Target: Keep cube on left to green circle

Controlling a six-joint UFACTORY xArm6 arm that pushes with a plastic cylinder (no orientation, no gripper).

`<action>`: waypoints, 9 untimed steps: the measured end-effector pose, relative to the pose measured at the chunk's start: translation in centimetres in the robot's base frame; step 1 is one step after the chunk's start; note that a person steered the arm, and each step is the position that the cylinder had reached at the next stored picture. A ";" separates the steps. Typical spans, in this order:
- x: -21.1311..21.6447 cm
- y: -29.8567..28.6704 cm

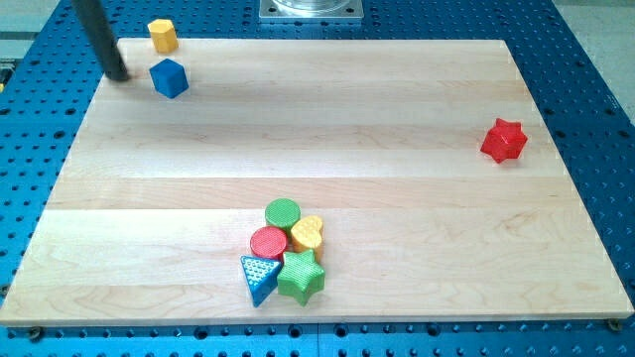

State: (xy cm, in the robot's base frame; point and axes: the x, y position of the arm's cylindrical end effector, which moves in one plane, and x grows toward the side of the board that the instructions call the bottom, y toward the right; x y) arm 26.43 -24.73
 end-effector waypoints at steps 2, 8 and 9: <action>14.4 12.3; 14.5 17.7; 20.1 18.8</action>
State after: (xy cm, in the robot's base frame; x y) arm 46.54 -5.93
